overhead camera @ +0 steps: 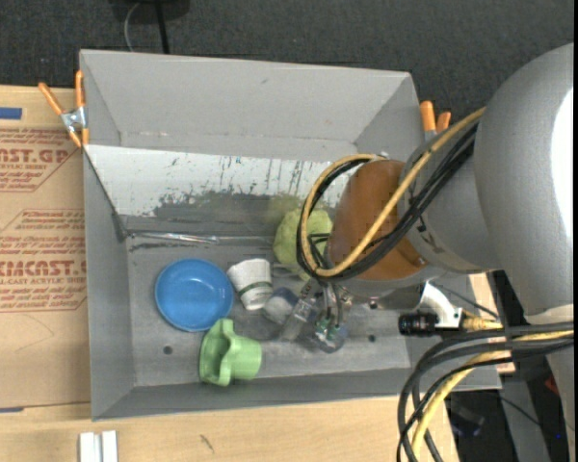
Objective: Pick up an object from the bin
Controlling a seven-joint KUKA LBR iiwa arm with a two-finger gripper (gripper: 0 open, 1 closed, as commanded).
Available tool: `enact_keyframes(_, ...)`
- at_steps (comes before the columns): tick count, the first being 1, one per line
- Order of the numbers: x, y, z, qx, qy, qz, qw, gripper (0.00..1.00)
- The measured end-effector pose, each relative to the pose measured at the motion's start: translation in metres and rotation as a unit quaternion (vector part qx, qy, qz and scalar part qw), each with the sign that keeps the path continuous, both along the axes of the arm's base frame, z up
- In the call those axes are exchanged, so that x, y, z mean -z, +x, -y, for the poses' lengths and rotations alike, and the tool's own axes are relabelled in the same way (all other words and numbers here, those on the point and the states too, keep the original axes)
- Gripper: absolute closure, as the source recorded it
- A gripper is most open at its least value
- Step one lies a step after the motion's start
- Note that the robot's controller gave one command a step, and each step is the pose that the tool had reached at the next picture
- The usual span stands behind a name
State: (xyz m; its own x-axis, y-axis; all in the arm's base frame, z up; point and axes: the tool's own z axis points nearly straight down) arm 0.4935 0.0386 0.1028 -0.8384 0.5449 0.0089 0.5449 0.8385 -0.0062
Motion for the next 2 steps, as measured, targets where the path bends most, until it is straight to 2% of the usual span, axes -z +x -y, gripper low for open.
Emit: enact_keyframes(2,-0.043,0.001,0.000,0.000,0.000,0.0024,1.0000,1.00)
